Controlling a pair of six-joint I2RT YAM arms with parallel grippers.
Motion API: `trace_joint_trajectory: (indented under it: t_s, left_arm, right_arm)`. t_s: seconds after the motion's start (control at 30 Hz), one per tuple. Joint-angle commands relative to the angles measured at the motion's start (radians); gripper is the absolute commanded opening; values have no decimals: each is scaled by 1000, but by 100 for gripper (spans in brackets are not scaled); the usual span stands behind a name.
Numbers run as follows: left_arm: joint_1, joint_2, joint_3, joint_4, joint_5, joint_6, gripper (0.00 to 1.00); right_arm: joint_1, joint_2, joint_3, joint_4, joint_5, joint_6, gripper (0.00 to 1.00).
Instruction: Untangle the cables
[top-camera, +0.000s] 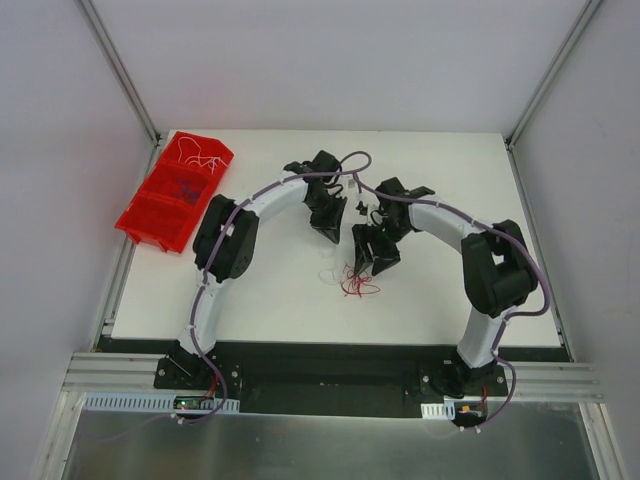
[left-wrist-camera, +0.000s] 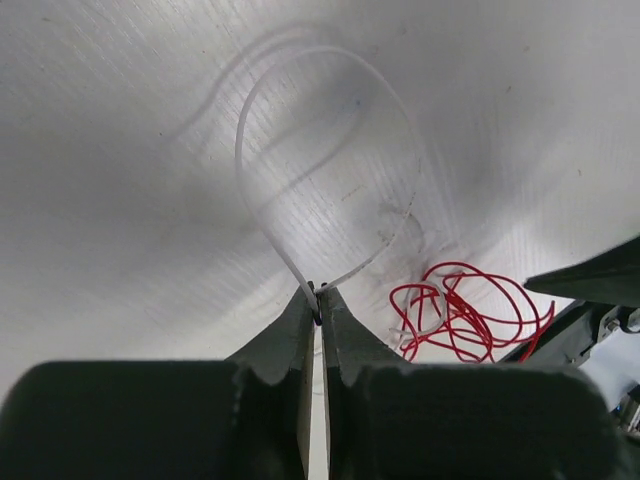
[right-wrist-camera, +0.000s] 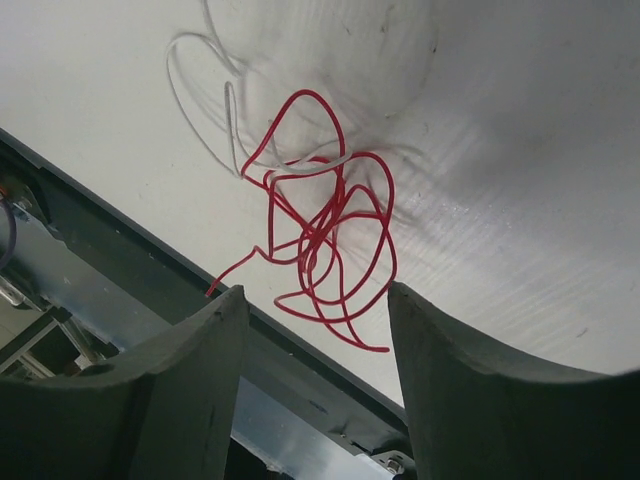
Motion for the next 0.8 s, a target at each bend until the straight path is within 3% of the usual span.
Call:
trace_joint_trajectory:
  t_s: [0.0,0.13,0.2,0.3,0.43,0.77]
  left_arm:
    - [42,-113,-5,-14,42,6,0]
    - [126,-208,-57,-12,30,-2,0]
    - [180,-258,-75,-11,19,-3,0]
    - [281,-330,-84,-11,-19,0,0]
    - [410,-394,-57,0,-51,-15,0]
    - [642,-332,170,43,-78,-83,0]
  right_arm:
    - [11,58,39,-16,-40,-18,58]
    - [16,81,49,-24,-53,-22,49]
    - [16,101,64,-45,-44,-25,40]
    - [16,106,72,-65,30,-18,18]
    - [8,81,55,-62,99,-13,1]
    - [-22,50,43,-90,173,-2,0]
